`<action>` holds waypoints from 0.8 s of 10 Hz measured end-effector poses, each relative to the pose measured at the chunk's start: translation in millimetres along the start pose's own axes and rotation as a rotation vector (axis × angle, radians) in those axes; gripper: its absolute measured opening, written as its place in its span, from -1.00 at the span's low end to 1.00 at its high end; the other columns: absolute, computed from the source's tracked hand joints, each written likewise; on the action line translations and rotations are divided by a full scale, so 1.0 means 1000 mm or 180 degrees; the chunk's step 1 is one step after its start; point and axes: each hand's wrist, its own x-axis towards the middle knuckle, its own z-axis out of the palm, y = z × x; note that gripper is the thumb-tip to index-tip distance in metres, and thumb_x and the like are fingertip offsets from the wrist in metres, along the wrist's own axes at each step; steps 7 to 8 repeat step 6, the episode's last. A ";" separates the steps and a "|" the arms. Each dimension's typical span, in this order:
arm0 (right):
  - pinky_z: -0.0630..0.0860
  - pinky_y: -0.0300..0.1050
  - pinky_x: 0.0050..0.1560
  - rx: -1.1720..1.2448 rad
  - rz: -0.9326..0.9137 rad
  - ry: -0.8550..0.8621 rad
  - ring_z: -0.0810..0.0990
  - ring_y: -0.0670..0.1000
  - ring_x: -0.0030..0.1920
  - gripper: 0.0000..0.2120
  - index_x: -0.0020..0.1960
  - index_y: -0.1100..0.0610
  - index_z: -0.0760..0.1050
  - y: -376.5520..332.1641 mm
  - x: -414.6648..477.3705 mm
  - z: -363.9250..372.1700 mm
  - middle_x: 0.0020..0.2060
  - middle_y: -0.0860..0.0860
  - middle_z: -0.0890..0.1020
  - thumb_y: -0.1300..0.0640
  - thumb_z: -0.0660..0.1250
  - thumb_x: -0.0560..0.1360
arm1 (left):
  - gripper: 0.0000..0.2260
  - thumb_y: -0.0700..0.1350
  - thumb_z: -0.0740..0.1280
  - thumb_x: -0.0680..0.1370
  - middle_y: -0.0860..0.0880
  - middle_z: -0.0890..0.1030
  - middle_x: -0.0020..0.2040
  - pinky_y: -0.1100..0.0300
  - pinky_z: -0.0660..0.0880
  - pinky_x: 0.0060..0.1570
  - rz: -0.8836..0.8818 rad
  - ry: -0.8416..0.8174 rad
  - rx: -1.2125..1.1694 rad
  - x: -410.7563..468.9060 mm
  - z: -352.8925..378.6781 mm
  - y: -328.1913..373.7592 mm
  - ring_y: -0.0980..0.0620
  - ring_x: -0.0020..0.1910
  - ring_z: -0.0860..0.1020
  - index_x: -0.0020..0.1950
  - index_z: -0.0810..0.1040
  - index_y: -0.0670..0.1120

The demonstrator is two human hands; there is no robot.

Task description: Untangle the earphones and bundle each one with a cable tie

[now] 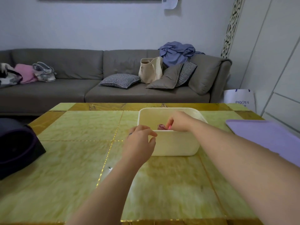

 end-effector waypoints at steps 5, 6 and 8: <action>0.40 -0.24 0.15 0.0844 -0.0571 0.0411 0.55 -0.11 0.09 -0.79 0.13 0.06 0.60 -0.008 -0.055 -0.009 0.13 -0.03 0.63 0.17 0.26 0.56 | -0.77 -0.08 0.25 0.57 0.04 0.33 0.43 0.16 0.20 0.31 0.0122 -0.0010 -0.0154 -0.006 0.011 -0.004 -0.01 0.45 0.16 0.21 0.55 0.02; 0.50 -0.21 0.08 0.2233 -0.1054 0.0843 0.62 -0.14 -0.08 -0.86 -0.04 0.02 0.60 -0.015 -0.100 -0.020 -0.08 -0.07 0.69 0.21 0.31 0.54 | -0.77 -0.12 0.26 0.57 0.00 0.32 0.43 0.16 0.20 0.30 0.0058 0.0111 -0.0288 -0.011 0.015 0.000 -0.01 0.45 0.17 0.20 0.56 -0.01; 0.50 -0.21 0.08 0.2233 -0.1054 0.0843 0.62 -0.14 -0.08 -0.86 -0.04 0.02 0.60 -0.015 -0.100 -0.020 -0.08 -0.07 0.69 0.21 0.31 0.54 | -0.77 -0.12 0.26 0.57 0.00 0.32 0.43 0.16 0.20 0.30 0.0058 0.0111 -0.0288 -0.011 0.015 0.000 -0.01 0.45 0.17 0.20 0.56 -0.01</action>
